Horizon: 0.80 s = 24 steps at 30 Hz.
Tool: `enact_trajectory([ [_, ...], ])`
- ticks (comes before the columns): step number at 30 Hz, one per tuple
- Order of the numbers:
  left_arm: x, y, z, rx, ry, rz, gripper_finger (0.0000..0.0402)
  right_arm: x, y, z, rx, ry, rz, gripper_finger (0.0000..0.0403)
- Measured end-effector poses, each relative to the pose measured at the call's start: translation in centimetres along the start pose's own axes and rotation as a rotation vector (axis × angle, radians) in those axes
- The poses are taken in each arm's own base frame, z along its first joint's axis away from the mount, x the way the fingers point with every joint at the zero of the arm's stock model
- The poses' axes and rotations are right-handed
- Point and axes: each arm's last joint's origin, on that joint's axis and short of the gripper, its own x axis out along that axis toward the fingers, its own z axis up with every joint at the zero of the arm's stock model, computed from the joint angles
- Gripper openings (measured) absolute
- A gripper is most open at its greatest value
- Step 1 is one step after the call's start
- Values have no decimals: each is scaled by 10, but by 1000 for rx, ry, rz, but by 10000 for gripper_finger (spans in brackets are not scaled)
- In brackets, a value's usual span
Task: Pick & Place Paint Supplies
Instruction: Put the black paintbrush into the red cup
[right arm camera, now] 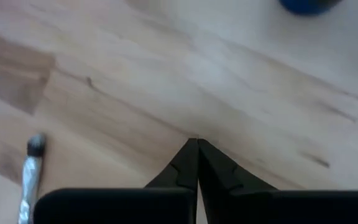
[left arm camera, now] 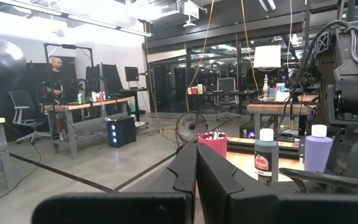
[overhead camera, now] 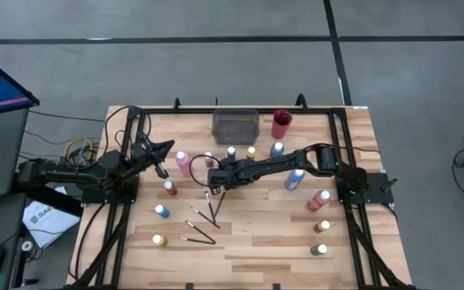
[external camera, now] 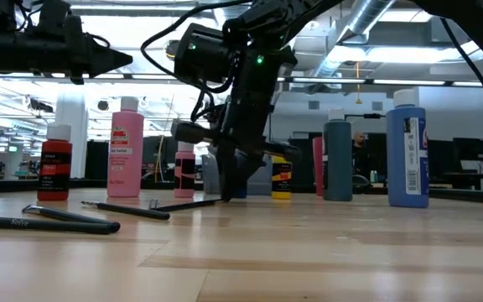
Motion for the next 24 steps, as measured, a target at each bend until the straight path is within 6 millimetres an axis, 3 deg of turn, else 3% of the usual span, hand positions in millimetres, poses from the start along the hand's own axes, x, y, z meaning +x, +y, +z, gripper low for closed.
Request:
enact_trajectory([
  [10,0,0,0,0,0,0,3,-29,-13,-1,-29,29,-86,0],
  [17,0,0,0,0,0,0,3,-36,-15,-4,-4,86,-94,1],
  [21,0,0,0,0,0,0,3,-39,-14,-16,79,265,-68,19],
  [24,0,0,0,0,0,0,3,-43,-10,-32,128,281,-98,53],
])
